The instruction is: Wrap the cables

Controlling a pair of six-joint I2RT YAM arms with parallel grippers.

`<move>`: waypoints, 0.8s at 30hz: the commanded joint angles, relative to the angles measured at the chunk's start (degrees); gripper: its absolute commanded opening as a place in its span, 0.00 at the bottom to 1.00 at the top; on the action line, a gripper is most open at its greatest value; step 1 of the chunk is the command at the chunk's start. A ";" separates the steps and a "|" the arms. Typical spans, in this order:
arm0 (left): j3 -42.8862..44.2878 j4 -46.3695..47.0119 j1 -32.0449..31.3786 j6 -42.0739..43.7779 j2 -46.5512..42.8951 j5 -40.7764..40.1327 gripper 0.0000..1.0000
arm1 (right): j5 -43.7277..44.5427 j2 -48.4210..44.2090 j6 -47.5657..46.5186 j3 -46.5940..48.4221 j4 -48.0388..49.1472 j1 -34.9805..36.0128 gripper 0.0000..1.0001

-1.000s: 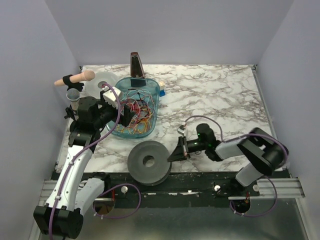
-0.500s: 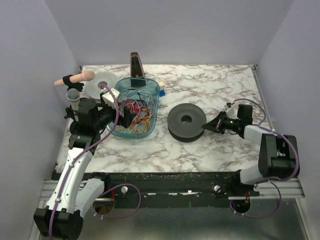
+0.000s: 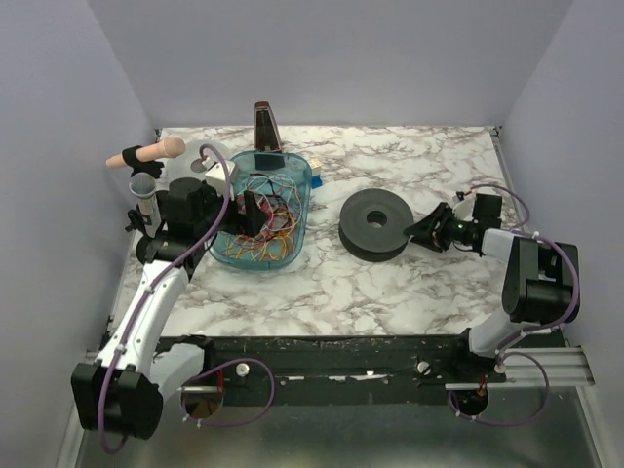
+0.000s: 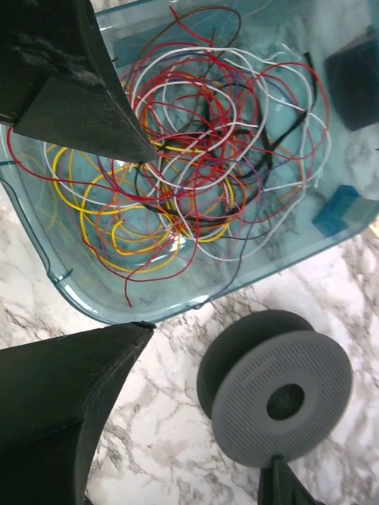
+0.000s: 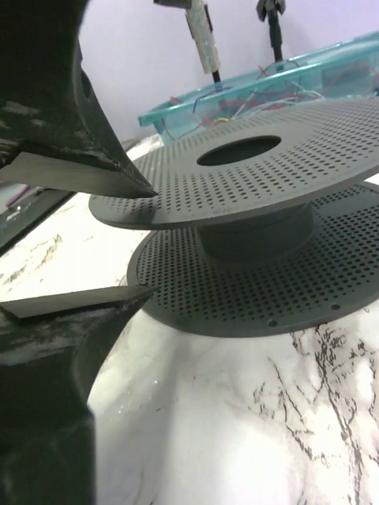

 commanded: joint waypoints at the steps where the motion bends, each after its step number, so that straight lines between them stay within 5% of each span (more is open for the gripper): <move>1: 7.98 -6.90 -1.04 5.35 7.29 -4.92 0.86 | 5.04 -1.91 -3.13 2.22 -4.89 -0.46 0.60; 9: 26.52 -23.17 -3.24 25.04 25.48 -11.59 0.85 | 12.59 -11.92 -9.88 10.56 -14.99 -0.55 0.65; 12: 31.36 -23.53 -3.24 27.69 31.98 -16.86 0.83 | 16.20 -14.21 -14.28 14.34 -20.35 -0.46 0.65; 15: 36.54 -21.96 -3.33 28.75 39.37 -22.49 0.66 | 17.88 -15.71 -17.71 16.46 -23.18 -0.11 0.65; 24: 46.83 -14.04 -3.33 27.61 56.61 -33.94 0.59 | 12.16 -16.85 -19.83 19.28 -23.10 0.86 0.65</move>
